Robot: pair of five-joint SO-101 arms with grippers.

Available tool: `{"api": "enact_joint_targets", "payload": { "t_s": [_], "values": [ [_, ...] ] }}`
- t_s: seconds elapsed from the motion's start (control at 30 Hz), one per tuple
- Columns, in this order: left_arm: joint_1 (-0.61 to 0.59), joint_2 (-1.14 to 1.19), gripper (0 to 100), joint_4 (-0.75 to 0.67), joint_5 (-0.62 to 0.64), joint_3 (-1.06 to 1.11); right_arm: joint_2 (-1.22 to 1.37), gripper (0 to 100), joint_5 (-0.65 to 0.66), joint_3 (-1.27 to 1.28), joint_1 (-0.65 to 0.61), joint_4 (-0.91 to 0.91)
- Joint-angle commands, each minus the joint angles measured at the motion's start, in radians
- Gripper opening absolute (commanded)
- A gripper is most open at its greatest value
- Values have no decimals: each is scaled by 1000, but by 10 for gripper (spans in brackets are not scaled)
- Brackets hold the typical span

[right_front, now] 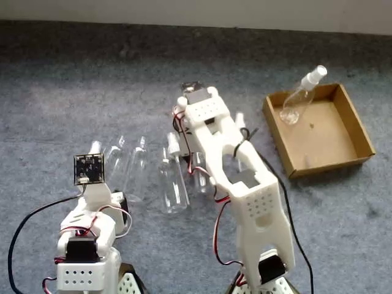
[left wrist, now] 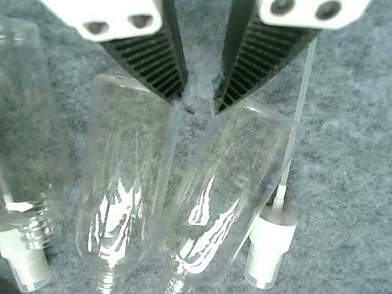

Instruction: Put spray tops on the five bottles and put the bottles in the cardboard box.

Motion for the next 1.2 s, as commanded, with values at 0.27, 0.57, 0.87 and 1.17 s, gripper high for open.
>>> {"api": "enact_joint_targets", "payload": {
  "t_s": [0.27, 0.57, 0.87, 1.17],
  "values": [
    [-12, -2, 8, -14, -9, 21, -94, 110, 130, -521, 70, 206],
    [-12, -2, 7, -14, -9, 21, -441, 110, 132, -526, 108, 206],
    [-12, -2, 8, -5, -9, 21, -757, 110, 133, -417, 163, 206],
    [-10, -2, 11, 20, -9, 21, -1084, 110, 133, -64, 160, 200]
  ]
}}
